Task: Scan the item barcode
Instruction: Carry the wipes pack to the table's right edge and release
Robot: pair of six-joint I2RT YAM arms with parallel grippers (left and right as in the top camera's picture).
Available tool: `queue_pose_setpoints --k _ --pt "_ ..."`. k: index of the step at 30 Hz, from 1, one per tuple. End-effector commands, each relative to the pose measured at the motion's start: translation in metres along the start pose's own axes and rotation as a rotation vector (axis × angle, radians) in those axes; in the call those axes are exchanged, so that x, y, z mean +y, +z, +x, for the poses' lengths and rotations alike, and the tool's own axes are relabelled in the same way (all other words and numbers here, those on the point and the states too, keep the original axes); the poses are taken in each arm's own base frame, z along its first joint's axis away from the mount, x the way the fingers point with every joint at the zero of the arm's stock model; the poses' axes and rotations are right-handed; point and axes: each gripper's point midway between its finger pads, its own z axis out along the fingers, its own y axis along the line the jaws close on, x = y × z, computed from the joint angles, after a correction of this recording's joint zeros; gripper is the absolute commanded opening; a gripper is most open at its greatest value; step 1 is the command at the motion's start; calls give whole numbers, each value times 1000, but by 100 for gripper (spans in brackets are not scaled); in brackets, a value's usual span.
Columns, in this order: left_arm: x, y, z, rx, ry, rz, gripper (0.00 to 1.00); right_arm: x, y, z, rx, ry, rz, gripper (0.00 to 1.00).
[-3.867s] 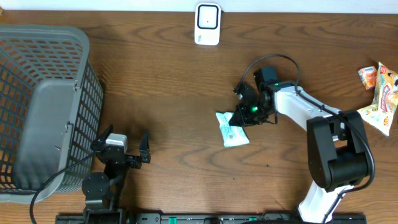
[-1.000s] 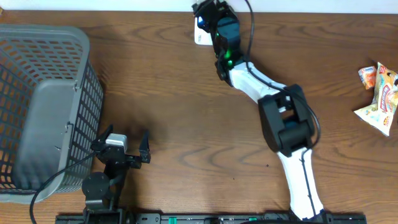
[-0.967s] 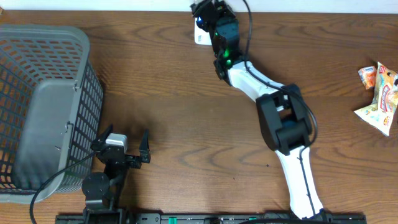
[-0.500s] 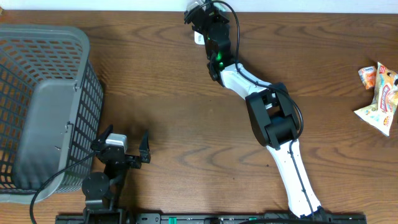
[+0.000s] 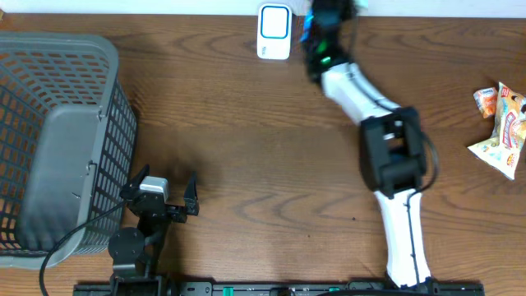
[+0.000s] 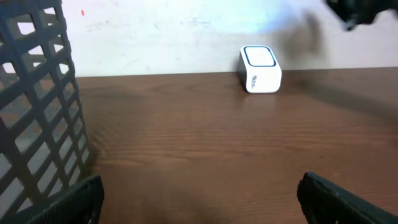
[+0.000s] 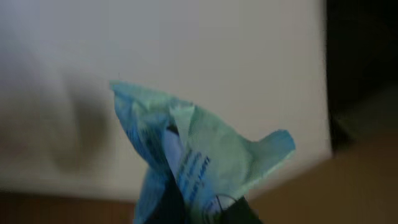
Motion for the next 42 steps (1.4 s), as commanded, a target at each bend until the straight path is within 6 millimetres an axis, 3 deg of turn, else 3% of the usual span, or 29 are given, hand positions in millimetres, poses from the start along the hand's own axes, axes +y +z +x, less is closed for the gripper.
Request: queue_pose_setpoints --k 1,4,8,9,13,15,16,19,21,22,23,24,28,31,38,42 --pt "0 1 16 43 -14 3 98 -30 34 85 276 -166 34 1" --pt "0 1 16 43 -14 3 98 -32 50 149 427 -146 -15 1" --pt "0 1 16 43 -14 3 98 -52 66 225 595 -53 -25 1" --pt "0 1 16 43 -14 3 98 -60 72 253 646 -32 -49 1" --pt "0 1 16 43 -14 3 98 -65 80 291 699 38 -117 1" --pt "0 1 16 43 -14 3 98 -69 79 306 734 65 -115 6" --pt "0 1 16 43 -14 3 98 -70 78 312 754 76 -110 15" --pt "0 1 16 43 -14 3 98 -77 71 331 821 110 -85 63" --pt "0 1 16 43 -14 3 98 -86 66 339 859 124 -61 79" --pt "0 1 16 43 -14 3 98 -89 63 339 870 132 -65 94" --pt "0 1 16 43 -14 3 98 -94 60 336 873 146 -72 99" --pt "0 1 16 43 -14 3 98 -97 57 331 870 166 -84 99" --pt "0 1 16 43 -14 3 98 -134 40 271 779 395 -182 99" --pt "0 1 16 43 -14 3 98 -169 13 224 706 571 -277 99" --pt "0 1 16 43 -14 3 98 -242 -91 130 510 778 -602 99" --pt "0 1 16 43 -14 3 98 -286 -146 108 425 814 -638 99"
